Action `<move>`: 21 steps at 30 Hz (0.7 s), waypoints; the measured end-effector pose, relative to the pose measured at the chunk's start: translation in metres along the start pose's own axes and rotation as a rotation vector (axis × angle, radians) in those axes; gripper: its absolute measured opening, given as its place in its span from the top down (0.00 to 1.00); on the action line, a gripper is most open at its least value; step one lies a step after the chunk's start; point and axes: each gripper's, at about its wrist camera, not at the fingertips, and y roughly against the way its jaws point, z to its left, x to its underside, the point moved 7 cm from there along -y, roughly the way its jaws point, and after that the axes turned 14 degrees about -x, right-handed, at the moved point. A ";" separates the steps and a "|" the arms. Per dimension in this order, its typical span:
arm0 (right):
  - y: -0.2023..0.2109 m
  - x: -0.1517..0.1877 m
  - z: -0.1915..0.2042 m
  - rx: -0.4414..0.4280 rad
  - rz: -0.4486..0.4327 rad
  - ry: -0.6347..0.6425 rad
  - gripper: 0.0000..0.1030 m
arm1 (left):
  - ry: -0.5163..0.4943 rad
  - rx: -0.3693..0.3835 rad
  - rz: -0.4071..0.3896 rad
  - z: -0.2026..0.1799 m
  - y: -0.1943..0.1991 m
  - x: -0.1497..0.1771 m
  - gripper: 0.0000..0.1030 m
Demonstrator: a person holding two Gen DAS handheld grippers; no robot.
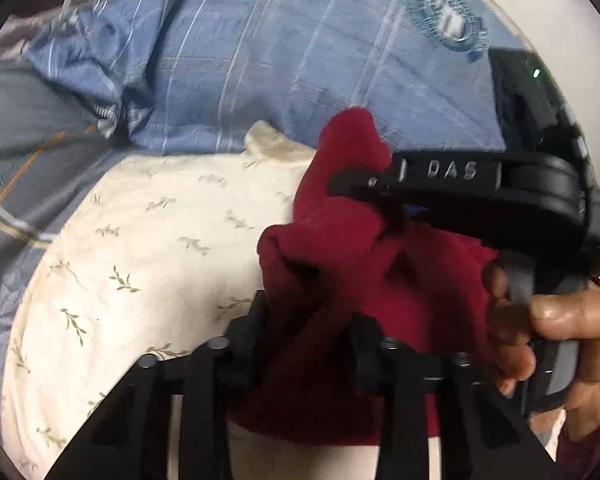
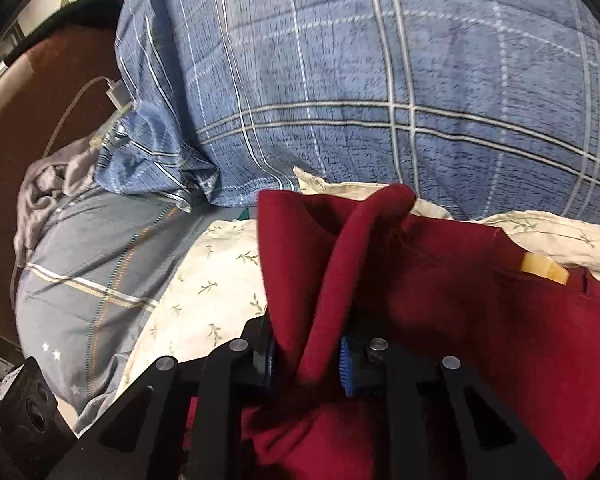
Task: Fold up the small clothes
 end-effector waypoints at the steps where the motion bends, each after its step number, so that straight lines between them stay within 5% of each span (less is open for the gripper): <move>1: 0.010 0.000 0.000 -0.007 -0.016 0.003 0.78 | -0.005 0.011 -0.028 -0.006 0.009 -0.002 0.75; 7: 0.086 -0.002 -0.013 -0.003 -0.094 0.019 0.79 | -0.132 0.062 -0.106 -0.084 0.054 0.003 0.79; 12: 0.155 0.014 -0.056 0.080 -0.151 -0.005 0.79 | -0.250 0.132 -0.088 -0.169 0.062 0.024 0.79; 17: 0.192 0.045 -0.132 0.203 -0.171 -0.114 0.79 | -0.350 0.181 -0.002 -0.238 0.035 0.060 0.78; 21: 0.180 0.071 -0.174 0.218 -0.143 -0.227 0.71 | -0.379 0.165 0.082 -0.252 0.021 0.079 0.66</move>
